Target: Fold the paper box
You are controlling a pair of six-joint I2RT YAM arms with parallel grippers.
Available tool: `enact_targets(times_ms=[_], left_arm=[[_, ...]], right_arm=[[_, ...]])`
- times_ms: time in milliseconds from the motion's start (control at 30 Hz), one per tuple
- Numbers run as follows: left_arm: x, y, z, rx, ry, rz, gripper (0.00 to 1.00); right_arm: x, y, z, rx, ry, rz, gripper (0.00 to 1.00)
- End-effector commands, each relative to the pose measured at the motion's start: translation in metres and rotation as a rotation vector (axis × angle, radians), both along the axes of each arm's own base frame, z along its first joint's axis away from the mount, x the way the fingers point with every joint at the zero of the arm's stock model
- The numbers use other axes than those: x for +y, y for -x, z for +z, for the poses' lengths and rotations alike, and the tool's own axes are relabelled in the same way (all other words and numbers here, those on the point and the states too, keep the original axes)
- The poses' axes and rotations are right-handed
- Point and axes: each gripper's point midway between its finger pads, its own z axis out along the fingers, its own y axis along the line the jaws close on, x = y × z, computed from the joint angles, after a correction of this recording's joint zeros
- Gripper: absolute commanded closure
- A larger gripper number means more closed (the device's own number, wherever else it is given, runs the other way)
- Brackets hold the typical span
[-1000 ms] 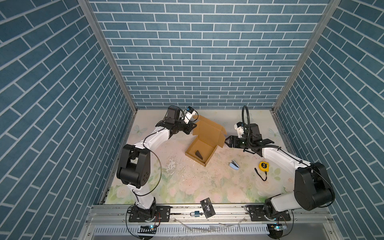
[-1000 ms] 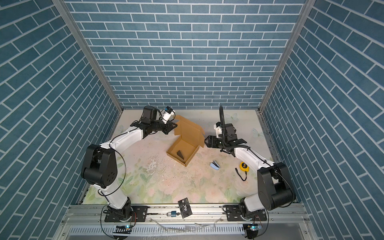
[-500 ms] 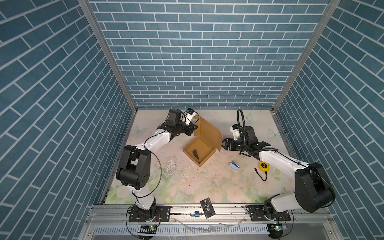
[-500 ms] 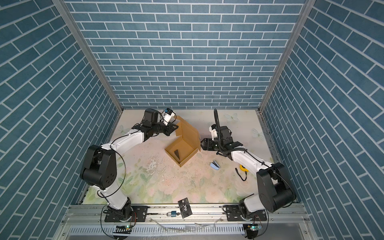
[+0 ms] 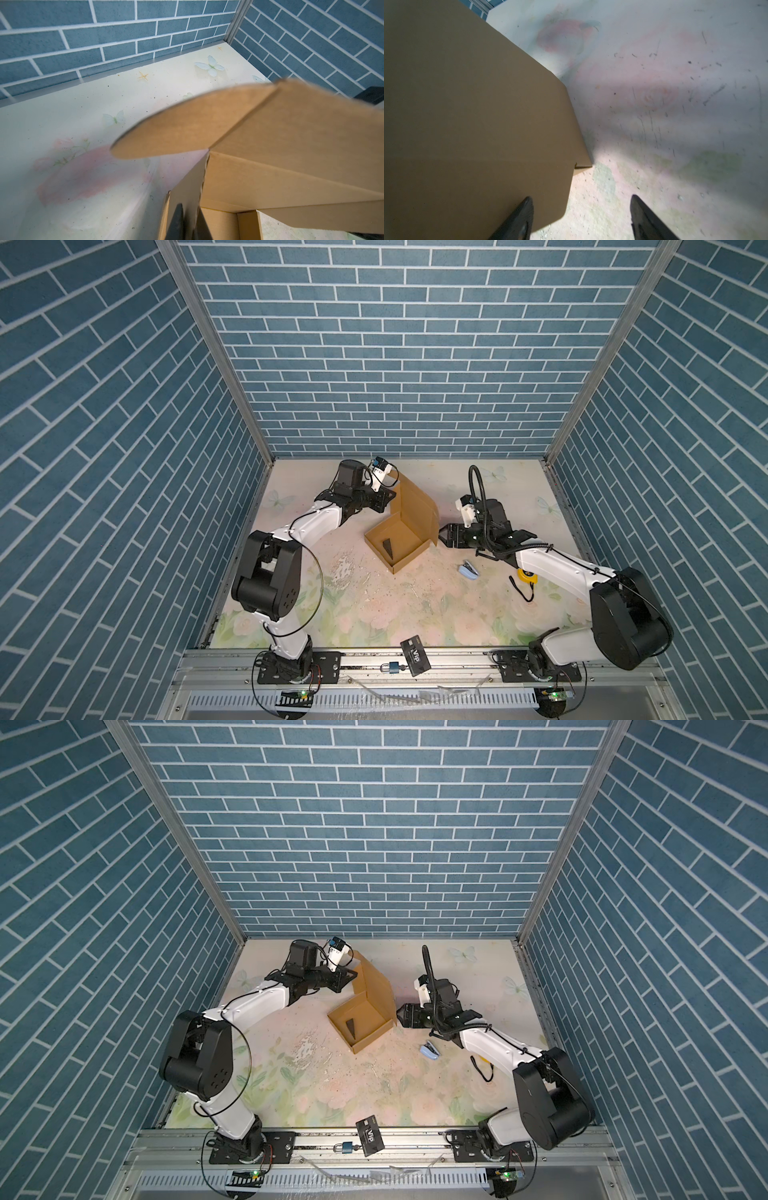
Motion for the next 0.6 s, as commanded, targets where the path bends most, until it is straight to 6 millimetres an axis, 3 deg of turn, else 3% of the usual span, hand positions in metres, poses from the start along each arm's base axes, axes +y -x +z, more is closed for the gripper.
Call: enact_targets(times_ms=[0, 567], left_arm=[[0.001, 0.004, 0.006, -0.005, 0.007, 0.011, 0.89], [-0.002, 0.008, 0.005, -0.002, 0.0, 0.01, 0.89]], right_arm=[[-0.003, 0.007, -0.001, 0.019, -0.014, -0.028, 0.27], [0.031, 0.013, 0.003, 0.001, -0.075, 0.014, 0.27]])
